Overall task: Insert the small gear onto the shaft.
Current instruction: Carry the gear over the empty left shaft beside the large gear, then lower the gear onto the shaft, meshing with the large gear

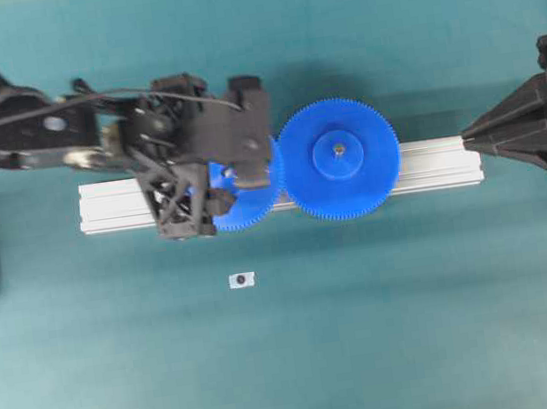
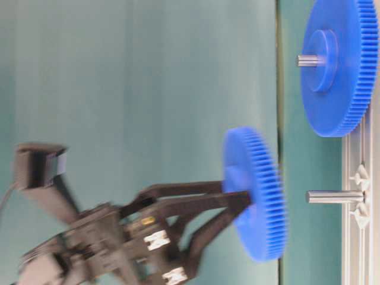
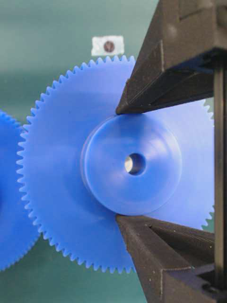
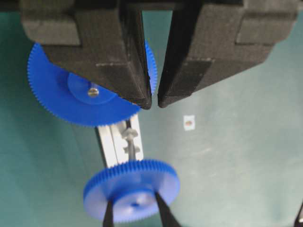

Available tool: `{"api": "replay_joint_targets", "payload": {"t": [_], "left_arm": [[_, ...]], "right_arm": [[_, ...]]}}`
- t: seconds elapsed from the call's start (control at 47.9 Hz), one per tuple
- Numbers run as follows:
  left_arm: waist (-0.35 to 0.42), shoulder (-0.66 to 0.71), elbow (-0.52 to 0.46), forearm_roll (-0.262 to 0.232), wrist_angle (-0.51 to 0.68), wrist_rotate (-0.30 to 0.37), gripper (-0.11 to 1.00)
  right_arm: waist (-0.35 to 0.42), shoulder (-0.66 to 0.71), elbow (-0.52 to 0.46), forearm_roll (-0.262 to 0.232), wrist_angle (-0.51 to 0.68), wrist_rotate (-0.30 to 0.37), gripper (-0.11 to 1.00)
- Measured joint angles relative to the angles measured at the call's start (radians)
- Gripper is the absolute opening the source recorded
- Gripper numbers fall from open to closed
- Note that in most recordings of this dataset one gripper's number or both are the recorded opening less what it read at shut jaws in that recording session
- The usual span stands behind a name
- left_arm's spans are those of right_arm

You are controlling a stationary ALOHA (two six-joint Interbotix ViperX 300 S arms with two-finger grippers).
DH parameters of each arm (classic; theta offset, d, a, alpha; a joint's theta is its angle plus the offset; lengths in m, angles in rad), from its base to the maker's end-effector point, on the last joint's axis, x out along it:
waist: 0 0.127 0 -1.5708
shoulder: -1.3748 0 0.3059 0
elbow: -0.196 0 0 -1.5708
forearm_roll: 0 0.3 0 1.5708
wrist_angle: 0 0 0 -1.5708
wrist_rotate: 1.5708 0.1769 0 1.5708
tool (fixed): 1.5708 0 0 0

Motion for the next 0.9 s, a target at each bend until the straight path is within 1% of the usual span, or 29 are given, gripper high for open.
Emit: {"api": "replay_joint_targets", "payload": {"t": [0.271,0.439,0.585,0.71,0.898], "left_arm": [[0.0,0.052,0.012,0.0,-0.002,-0.052,0.78],[0.0,0.061,0.025,0.0,-0.008,-0.067,0.78],[0.0,0.057,0.035,0.0,-0.037,-0.095,0.78],[0.0,0.058,0.037,0.0,-0.051,-0.106,0.78],[0.0,0.058,0.038,-0.002,-0.055,-0.104,0.78]], "right_arm": [[-0.002,0.0,0.0,0.0,0.0,0.0,0.25],[-0.005,0.0,-0.002,0.0,-0.002,0.0,0.25],[-0.006,0.0,0.0,0.0,0.0,-0.002,0.25],[-0.008,-0.002,0.0,0.0,0.0,0.0,0.25],[-0.008,-0.002,0.0,0.0,0.0,0.0,0.25]]}}
